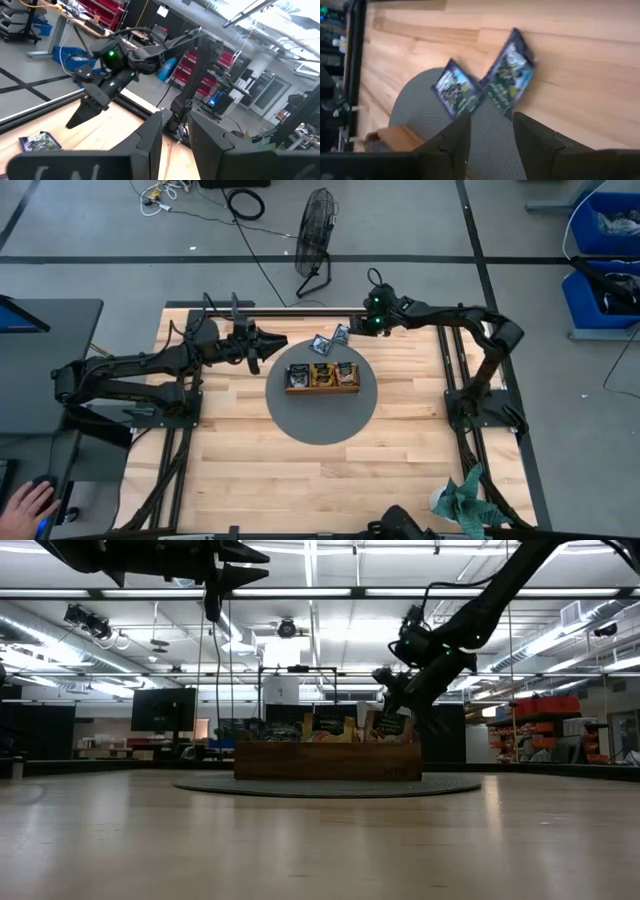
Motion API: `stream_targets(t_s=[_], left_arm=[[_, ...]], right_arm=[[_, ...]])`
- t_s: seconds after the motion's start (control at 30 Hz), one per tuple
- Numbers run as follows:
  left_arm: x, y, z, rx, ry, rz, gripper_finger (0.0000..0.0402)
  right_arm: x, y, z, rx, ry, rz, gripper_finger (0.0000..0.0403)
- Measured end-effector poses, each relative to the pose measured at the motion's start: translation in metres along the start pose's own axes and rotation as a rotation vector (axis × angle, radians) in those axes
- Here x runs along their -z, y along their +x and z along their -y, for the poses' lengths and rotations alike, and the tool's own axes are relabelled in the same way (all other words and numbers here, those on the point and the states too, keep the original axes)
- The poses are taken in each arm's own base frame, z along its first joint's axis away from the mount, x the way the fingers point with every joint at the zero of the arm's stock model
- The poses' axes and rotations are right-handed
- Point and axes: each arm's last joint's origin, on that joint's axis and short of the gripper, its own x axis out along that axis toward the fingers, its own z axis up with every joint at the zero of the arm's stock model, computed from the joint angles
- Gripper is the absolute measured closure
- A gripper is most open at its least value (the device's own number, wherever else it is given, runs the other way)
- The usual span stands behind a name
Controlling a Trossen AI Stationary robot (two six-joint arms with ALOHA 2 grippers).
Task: Pick & Place Tea
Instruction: Put the violet tea bag into the left section of the wooden organizer
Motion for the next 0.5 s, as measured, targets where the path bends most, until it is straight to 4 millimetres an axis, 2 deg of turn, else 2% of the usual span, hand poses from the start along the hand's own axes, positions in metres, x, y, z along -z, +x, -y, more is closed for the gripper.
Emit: stream_targets(t_s=[0.5], left_arm=[[-0.003,0.0,0.001,0.001,0.0,0.035,0.0303]], right_arm=[[-0.015,0.018,0.023,-0.018,0.129,0.041,0.025]])
